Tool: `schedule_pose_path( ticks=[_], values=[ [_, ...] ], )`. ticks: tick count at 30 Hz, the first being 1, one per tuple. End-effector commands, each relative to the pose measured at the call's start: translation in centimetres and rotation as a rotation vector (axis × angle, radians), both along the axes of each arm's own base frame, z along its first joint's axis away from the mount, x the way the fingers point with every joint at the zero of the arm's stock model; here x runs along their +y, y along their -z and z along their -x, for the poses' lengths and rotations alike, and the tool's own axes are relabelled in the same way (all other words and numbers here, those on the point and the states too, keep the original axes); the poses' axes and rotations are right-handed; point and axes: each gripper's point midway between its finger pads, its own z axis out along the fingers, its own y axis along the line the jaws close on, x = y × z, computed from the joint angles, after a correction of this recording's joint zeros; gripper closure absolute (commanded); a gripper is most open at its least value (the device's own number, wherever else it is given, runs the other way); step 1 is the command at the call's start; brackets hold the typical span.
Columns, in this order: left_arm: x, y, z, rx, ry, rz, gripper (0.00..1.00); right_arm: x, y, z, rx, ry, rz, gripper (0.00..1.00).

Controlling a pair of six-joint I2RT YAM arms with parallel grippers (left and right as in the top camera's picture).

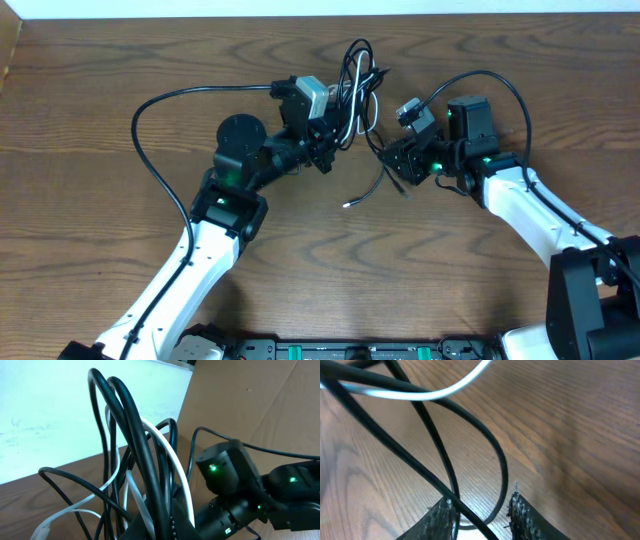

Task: Untangle cables

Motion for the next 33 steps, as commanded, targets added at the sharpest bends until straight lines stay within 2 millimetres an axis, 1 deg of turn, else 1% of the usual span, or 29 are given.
schedule_pose_path(
  ticks=[1,4,6,9,10,11,13,14,17,19,22,27,30,33],
  values=[
    [0.7,-2.0,0.6,-0.043,-0.001,0.026,0.92,-1.1,0.0,-0.7,0.022,0.058,-0.005,0.66],
    [1.1,-1.7,0.4,-0.026,-0.012,0.019,0.92,-1.7,-0.3,-0.9,0.049,0.084,-0.042,0.63],
    [1.6,-0.9,0.1,0.009,-0.024,0.006,0.92,-1.7,-1.2,-0.8,0.052,0.057,-0.105,0.59],
    [2.1,0.4,-0.2,0.063,-0.04,-0.014,0.92,-1.5,-3.2,-0.5,0.031,-0.011,-0.22,0.46],
    [2.2,0.6,-0.2,0.072,-0.041,-0.018,0.92,-1.4,-3.7,-0.5,0.023,-0.028,-0.243,0.44],
    [2.3,0.9,-0.2,0.087,-0.045,-0.023,0.92,-1.3,-4.8,-0.3,0.005,-0.069,-0.297,0.37],
    [2.3,1.2,-0.2,0.097,-0.046,-0.027,0.92,-1.1,-6.4,0.1,-0.03,-0.134,-0.371,0.32],
    [2.3,1.2,-0.2,0.1,-0.045,-0.028,0.92,-1.1,-7.4,0.4,-0.055,-0.176,-0.413,0.25],
    [2.3,1.3,-0.2,0.105,-0.045,-0.03,0.92,-1.4,-8.5,0.4,-0.1,-0.212,-0.447,0.12],
    [2.3,1.5,-0.1,0.111,-0.044,-0.032,0.92,-1.6,-8.7,0.1,-0.119,-0.211,-0.446,0.05],
    [2.1,1.5,0.2,0.114,-0.019,-0.031,0.92,-1.8,-9.3,-0.4,-0.167,-0.215,-0.442,0.01],
    [1.7,1.5,0.9,0.121,0.024,-0.028,0.92,-1.8,-10.3,-1.0,-0.254,-0.233,-0.436,0.01],
    [1.3,1.5,1.2,0.121,0.044,-0.027,0.92,-2.0,-10.4,-1.5,-0.281,-0.214,-0.418,0.01],
    [0.5,1.5,1.7,0.121,0.067,-0.028,0.92,-2.1,-10.5,-1.9,-0.302,-0.205,-0.408,0.01]
  ],
)
